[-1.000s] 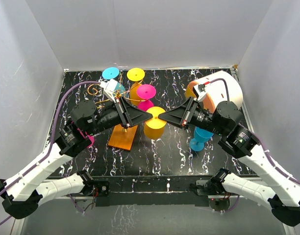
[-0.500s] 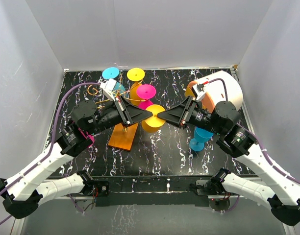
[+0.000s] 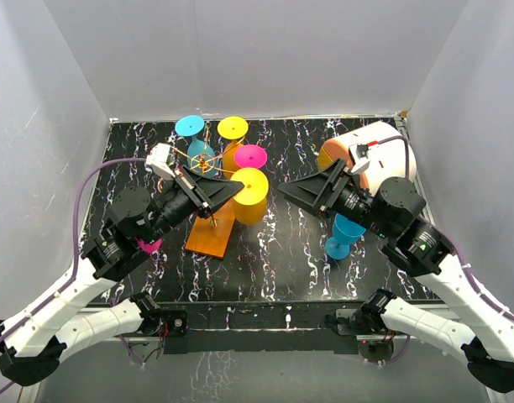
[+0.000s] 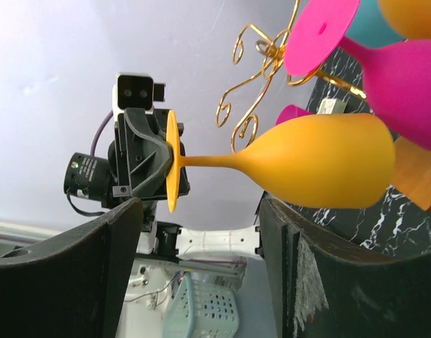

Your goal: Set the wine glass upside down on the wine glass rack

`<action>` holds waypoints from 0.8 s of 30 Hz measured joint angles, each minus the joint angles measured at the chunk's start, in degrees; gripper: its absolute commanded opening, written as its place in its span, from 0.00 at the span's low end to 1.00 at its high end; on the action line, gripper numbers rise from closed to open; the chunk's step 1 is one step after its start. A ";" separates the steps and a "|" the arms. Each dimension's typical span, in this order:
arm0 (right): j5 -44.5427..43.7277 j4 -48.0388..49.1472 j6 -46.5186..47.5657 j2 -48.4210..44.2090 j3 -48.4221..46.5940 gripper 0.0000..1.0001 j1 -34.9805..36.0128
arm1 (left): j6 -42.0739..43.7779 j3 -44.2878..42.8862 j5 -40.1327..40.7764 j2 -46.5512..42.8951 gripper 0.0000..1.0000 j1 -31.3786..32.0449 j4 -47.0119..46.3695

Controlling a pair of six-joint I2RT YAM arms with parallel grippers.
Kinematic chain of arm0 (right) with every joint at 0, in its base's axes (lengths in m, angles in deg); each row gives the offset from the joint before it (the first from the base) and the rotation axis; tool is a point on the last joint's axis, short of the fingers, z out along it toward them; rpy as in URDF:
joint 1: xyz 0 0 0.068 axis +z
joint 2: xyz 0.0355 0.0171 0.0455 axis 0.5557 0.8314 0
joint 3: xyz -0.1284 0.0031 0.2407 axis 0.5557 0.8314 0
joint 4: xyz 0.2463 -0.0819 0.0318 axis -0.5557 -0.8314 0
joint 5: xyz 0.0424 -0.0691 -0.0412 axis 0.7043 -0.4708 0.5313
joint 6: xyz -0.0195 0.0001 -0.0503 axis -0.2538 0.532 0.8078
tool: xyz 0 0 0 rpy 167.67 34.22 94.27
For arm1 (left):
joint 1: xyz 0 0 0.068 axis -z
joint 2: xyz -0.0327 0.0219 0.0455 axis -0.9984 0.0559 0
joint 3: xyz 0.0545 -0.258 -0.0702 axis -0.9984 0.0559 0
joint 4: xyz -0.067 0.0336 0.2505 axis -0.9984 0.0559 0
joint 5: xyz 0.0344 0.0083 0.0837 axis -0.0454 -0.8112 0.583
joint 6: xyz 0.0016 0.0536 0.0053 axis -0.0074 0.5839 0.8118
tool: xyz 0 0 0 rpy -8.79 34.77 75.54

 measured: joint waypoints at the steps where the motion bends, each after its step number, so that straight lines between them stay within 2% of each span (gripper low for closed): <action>1: -0.74 -0.50 0.33 -0.46 -0.09 0.65 0.00 | -0.48 0.31 1.29 -0.63 0.00 0.00 0.09; 11: -9.18 -5.88 3.15 -4.39 -1.84 0.62 0.00 | -3.93 2.45 12.63 -4.09 0.00 0.00 3.26; 24: -12.33 -7.06 4.02 -5.18 -1.84 0.62 0.00 | -5.44 4.61 21.51 -4.48 0.00 0.00 4.83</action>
